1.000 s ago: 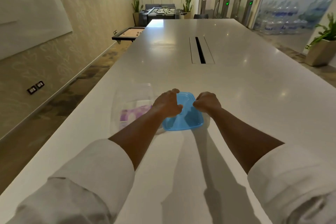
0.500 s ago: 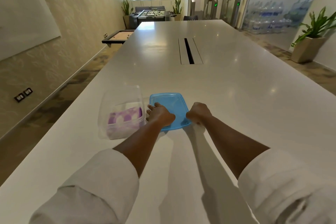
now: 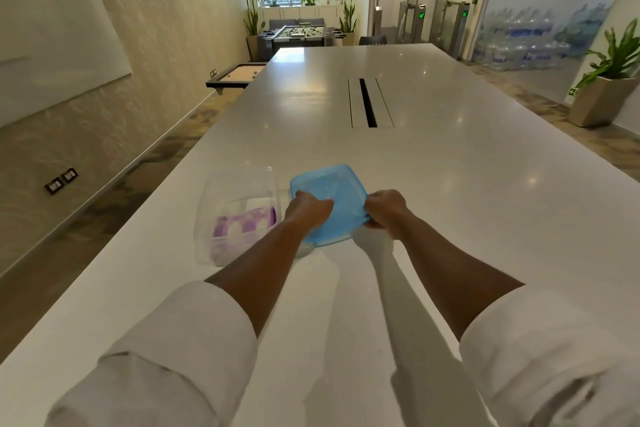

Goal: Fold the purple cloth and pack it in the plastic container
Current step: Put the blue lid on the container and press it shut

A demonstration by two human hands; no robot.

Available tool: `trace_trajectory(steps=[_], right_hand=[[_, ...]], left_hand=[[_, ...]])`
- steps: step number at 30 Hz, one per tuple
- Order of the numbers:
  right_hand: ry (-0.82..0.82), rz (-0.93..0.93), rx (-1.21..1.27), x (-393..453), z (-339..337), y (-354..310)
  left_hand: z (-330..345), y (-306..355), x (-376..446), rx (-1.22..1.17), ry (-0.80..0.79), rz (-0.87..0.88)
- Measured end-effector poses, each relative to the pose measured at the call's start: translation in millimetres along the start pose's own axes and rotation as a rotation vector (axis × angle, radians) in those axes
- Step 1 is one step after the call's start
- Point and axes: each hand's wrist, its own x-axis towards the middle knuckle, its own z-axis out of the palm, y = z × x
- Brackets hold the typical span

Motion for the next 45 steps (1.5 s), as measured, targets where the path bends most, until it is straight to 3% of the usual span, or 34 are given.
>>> trace_trajectory(steps=[4,10,15,20,23,27,30,34,37,40,45], right_hand=[[0.166,-0.281,0.038,-3.3,4.7,-25.1],[0.333,-0.841,-0.254,-18.5,23.5,-66.7],[0.299,-1.133,-0.445,-34.2,50.2,-71.0],[0.192,-1.286,-0.529,-50.7,72.1,-63.9],[0.145,-1.260,-0.513,-55.5,81.6,-61.5],[0.213,-1.180,-0.464,-57.2,92.2,-62.1],[0.220,-1.022,-0.475,-49.8,97.9,-63.2],[0.099,-0.698,-0.593,-38.9,102.3,-58.5],[-0.011,-0.467,-0.528,-33.8,108.9,-55.4],[-0.126,-0.286,-0.387,-31.6,118.5,-51.7],[-0.182,-0.223,-0.266,-30.3,135.1,-49.2]], left_hand=[[-13.4,24.1,-4.0,-0.154,-0.035,0.072],[-51.7,48.9,-14.9,-0.459,-0.193,-0.030],[-82.9,47.3,-14.3,-0.755,-0.283,-0.087],[-103.0,28.2,-9.5,-0.872,-0.185,-0.111],[-110.5,11.1,-6.7,-0.812,-0.111,-0.098],[-121.9,-7.6,-0.8,-0.847,-0.050,-0.067],[-133.0,-17.1,-2.7,-0.874,-0.018,-0.079],[-150.1,-31.3,-5.7,-0.893,-0.012,-0.102],[-161.6,-43.2,-5.5,-0.922,-0.019,-0.117],[-168.4,-54.1,-5.2,-0.782,0.002,-0.144],[-169.2,-71.2,4.6,-0.744,0.056,-0.160]])
